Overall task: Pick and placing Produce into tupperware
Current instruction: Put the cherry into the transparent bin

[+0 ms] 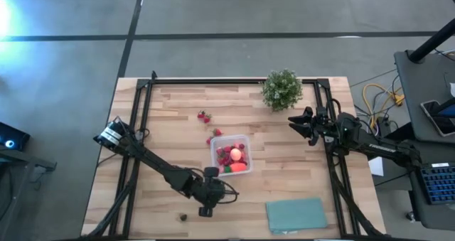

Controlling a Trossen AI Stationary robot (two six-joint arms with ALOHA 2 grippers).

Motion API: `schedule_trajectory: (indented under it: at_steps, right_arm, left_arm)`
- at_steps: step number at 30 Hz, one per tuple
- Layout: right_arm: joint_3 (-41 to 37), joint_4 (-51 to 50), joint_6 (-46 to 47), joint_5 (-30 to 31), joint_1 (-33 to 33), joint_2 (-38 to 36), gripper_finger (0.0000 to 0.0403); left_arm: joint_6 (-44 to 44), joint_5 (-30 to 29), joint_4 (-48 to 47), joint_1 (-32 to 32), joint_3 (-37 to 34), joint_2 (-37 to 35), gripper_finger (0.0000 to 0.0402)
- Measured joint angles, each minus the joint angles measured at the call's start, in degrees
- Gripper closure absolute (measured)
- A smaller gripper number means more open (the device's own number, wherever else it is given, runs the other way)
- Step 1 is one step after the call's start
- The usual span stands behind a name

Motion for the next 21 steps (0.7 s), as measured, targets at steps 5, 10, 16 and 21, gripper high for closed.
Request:
schedule_trajectory:
  at_steps: [5,10,16,21]
  right_arm:
    - [0.0,0.0,0.0,0.0,0.0,0.0,0.0225]
    - [0.0,0.0,0.0,0.0,0.0,0.0,0.0225]
    - [0.0,0.0,0.0,0.0,0.0,0.0,0.0225]
    - [0.0,0.0,0.0,0.0,0.0,0.1,0.0225]
  left_arm:
    - [1.5,-0.2,-0.2,-0.9,1.1,0.0,0.0238]
    - [3.3,-1.3,-0.8,-0.8,1.1,1.8,0.0238]
    - [3.5,-1.7,-0.2,-0.7,1.1,4.1,0.0238]
    - [3.1,-4.1,-0.2,-0.7,2.5,5.0,0.0238]
